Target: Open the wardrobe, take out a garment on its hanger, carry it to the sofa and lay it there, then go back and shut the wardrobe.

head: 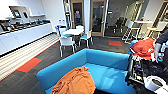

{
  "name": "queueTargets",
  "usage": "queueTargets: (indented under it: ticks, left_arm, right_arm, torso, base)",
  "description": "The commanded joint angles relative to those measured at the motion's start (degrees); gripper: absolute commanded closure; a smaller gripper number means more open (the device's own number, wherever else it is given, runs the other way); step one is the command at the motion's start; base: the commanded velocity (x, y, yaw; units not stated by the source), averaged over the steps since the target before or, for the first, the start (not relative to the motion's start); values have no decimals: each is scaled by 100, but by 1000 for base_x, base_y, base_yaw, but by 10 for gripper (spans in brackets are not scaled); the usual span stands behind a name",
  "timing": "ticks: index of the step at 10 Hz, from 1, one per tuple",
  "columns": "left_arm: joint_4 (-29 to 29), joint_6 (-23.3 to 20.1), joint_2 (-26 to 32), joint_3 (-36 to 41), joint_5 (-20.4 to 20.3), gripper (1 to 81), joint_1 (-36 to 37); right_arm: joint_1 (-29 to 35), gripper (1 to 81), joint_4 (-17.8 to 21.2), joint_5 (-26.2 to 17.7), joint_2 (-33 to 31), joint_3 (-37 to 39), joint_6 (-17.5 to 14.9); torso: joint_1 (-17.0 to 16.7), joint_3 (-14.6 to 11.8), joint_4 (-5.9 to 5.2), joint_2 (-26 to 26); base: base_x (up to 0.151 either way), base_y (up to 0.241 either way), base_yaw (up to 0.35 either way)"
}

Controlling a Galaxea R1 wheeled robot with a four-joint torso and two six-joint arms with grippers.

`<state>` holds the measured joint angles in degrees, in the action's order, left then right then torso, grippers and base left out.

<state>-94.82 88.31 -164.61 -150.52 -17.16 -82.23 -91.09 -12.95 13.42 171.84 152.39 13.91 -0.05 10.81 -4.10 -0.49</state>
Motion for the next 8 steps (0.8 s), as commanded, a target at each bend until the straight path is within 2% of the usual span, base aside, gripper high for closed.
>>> queueTargets:
  ticks: [1,8]
  left_arm:
    - [-63,-51,77,-4,134,10,176]
    - [-54,-42,68,-4,187,10,176]
  right_arm:
    - [86,10,11,-296,11,-18,-29]
    - [60,10,20,-305,107,78,-37]
  torso:
    - [5,0,0,0]
    - [5,-2,0,-5]
  base:
    - [-65,0,0]
    - [0,0,0]
